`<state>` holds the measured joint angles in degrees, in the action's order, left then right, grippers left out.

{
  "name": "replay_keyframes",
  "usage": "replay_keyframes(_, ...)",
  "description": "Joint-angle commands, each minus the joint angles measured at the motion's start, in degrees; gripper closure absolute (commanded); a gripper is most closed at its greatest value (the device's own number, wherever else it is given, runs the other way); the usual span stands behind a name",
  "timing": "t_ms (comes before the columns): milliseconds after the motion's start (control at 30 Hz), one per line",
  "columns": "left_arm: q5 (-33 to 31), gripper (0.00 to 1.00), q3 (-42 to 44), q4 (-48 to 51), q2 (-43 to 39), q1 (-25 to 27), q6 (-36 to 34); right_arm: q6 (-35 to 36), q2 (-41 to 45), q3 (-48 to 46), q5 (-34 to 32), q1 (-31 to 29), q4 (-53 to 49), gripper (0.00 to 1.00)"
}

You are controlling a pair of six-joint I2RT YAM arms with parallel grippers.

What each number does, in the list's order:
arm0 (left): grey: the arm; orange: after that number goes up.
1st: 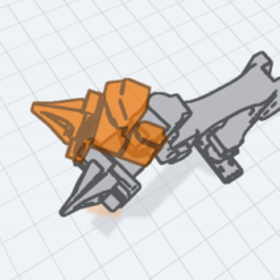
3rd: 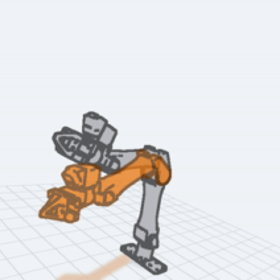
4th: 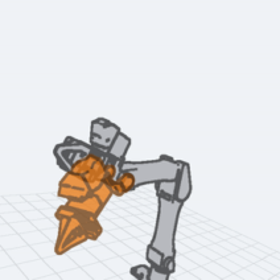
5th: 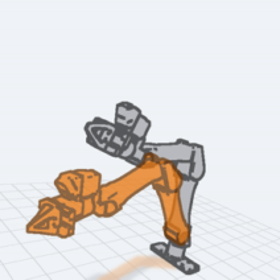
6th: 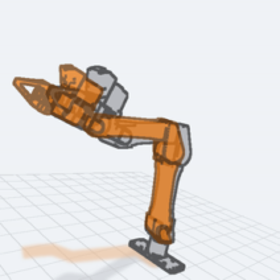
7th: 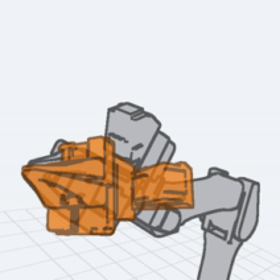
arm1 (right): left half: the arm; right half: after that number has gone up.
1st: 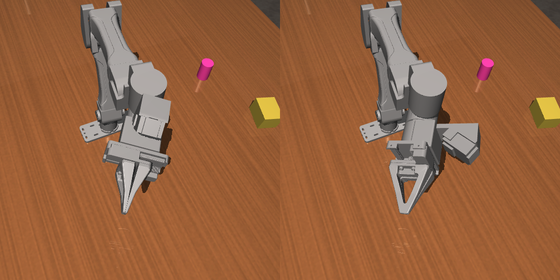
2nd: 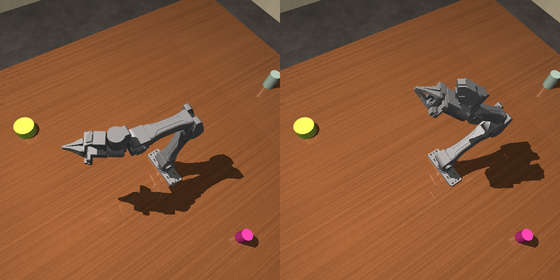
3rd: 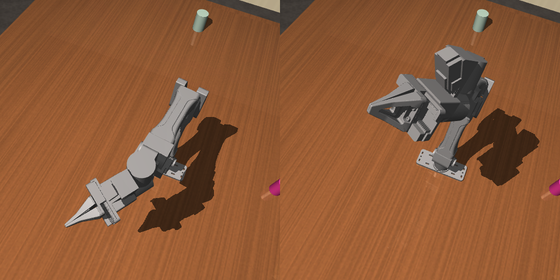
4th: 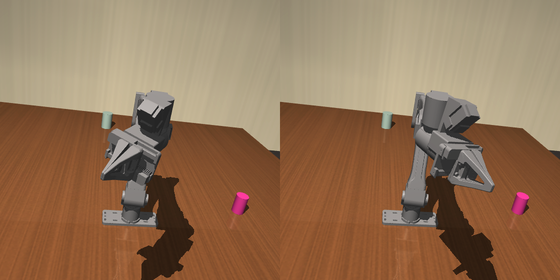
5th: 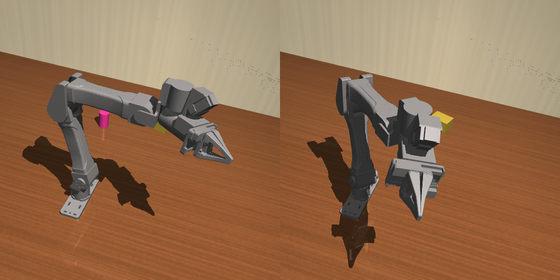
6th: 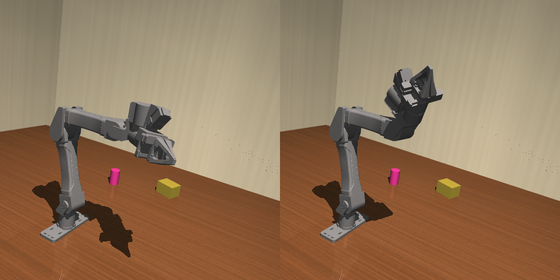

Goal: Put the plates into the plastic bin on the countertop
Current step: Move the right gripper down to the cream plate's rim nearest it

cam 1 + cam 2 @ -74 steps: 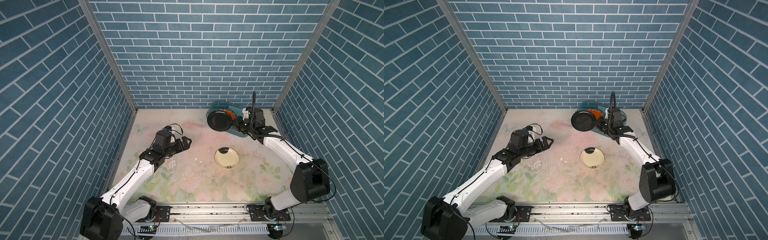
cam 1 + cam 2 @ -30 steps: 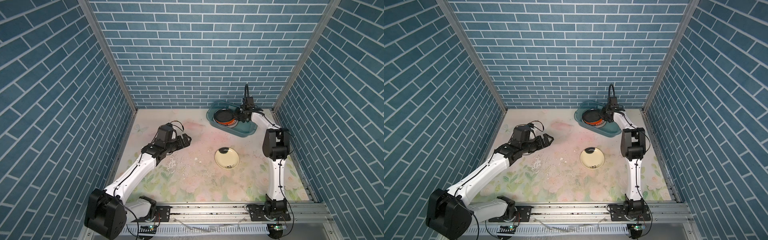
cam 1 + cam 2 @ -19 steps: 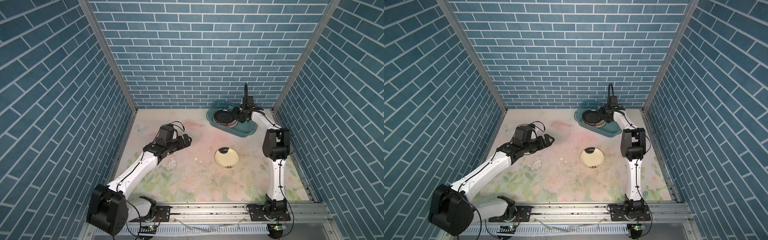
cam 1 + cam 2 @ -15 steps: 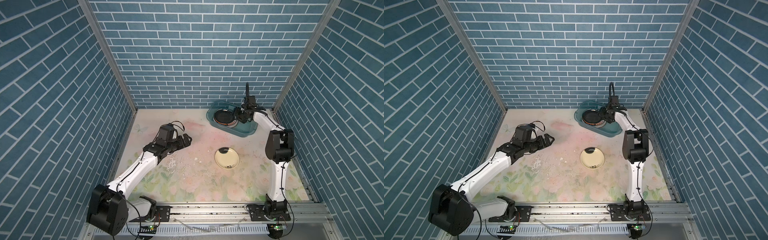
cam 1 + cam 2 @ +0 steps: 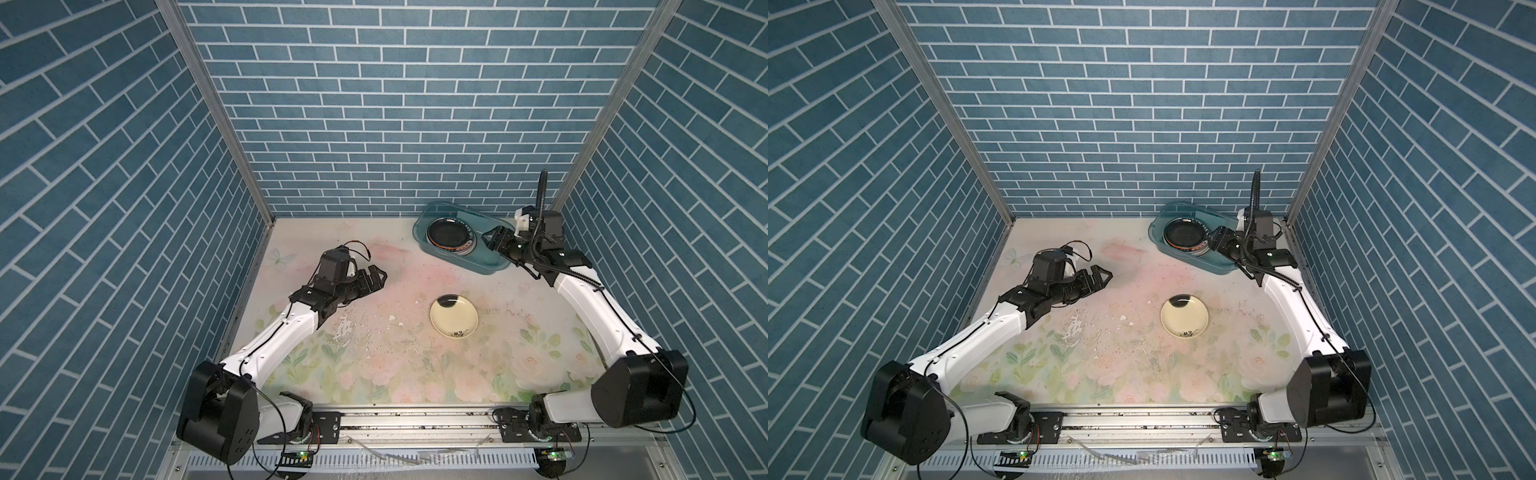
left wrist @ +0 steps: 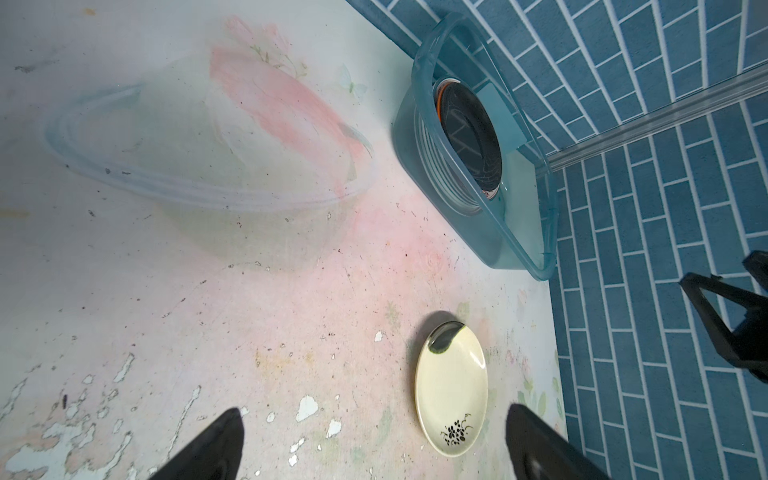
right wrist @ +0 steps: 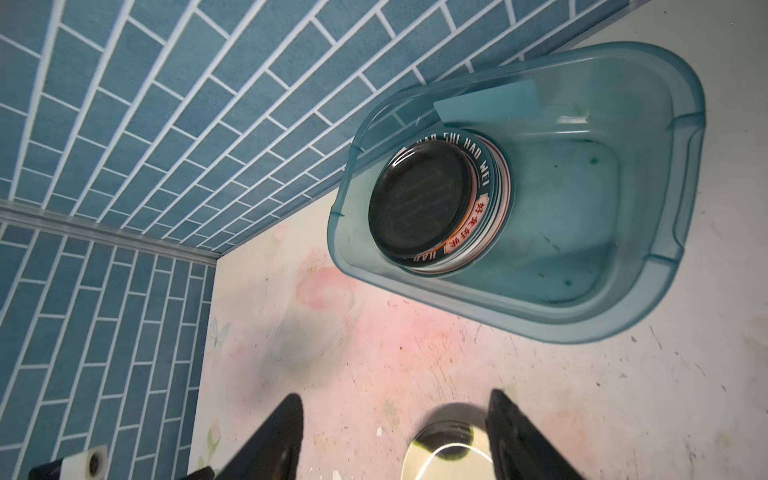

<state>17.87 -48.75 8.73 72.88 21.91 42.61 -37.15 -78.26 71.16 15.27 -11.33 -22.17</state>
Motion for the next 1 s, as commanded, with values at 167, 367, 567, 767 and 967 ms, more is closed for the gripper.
replay_keyframes(167, 0.2, 0.00, 3.5, -3.9, -0.8, 3.2, 1.1, -4.2, 13.4, -15.0, 1.0, 0.2, 2.4, 0.29)
replay_keyframes(367, -0.7, 0.01, 4.0, -3.4, -1.2, 6.2, 0.8, -5.8, 18.0, -25.3, -0.2, 0.2, 4.0, 0.30)
replay_keyframes(567, -2.3, 0.01, 4.4, -4.3, -1.9, 7.9, 1.0, -8.3, 18.7, -33.6, 1.4, 0.3, 9.1, 0.31)
replay_keyframes(767, -3.0, 0.00, 4.2, -5.3, -1.1, 8.6, 1.2, -12.7, 13.2, -38.5, 5.3, 0.3, 20.7, 0.31)
replay_keyframes(967, -3.6, 0.00, 4.1, -4.3, -1.8, 8.7, 0.7, -14.3, 7.7, -39.6, 5.9, 0.1, 26.6, 0.32)
